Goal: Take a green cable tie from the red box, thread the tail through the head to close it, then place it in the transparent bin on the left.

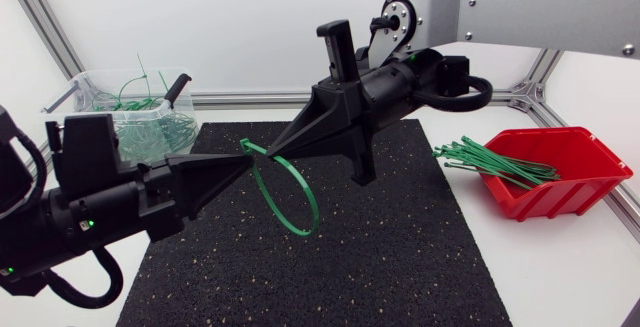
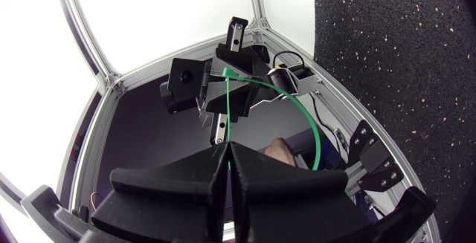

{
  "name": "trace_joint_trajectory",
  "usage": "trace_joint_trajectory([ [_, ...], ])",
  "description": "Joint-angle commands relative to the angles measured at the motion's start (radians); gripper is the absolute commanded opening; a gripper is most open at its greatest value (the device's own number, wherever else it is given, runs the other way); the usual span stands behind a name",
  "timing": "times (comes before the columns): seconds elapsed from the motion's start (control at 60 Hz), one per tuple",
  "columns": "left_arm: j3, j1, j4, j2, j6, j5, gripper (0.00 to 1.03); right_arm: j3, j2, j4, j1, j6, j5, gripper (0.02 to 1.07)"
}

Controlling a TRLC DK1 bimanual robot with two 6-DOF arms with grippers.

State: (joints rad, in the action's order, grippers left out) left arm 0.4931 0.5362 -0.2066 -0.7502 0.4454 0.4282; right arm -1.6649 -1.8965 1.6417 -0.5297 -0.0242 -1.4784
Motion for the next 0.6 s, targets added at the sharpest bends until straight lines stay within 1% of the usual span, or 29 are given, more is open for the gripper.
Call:
trace_joint_trajectory([
  [0.0, 0.001, 0.025, -0.007, 0.014, -0.010, -0.011, 0.03, 0.010, -0.021, -0.005, -0.004, -0.013, -0.008, 0.08],
  [0.067, 0.004, 0.067, -0.005, 0.011, -0.033, -0.045, 0.03, 0.005, -0.027, -0.005, -0.012, -0.013, -0.008, 0.08],
  [0.15, 0.002, 0.139, -0.001, 0.009, -0.074, -0.105, 0.03, -0.001, -0.029, -0.003, -0.016, -0.011, -0.008, 0.08],
  [0.317, 0.007, 0.232, 0.013, -0.008, -0.149, -0.183, 0.03, 0.001, -0.039, -0.003, -0.024, -0.013, -0.006, 0.08],
  [0.433, 0.005, 0.229, 0.013, 0.022, -0.166, -0.206, 0.03, 0.011, -0.042, -0.008, -0.030, -0.013, 0.001, 0.08],
  [0.533, 0.007, 0.186, 0.013, 0.045, -0.166, -0.204, 0.03, 0.021, -0.042, -0.013, -0.032, -0.013, 0.007, 0.08],
  [0.583, 0.004, 0.179, 0.013, 0.052, -0.171, -0.204, 0.03, 0.022, -0.044, -0.013, -0.033, -0.013, 0.012, 0.08],
])
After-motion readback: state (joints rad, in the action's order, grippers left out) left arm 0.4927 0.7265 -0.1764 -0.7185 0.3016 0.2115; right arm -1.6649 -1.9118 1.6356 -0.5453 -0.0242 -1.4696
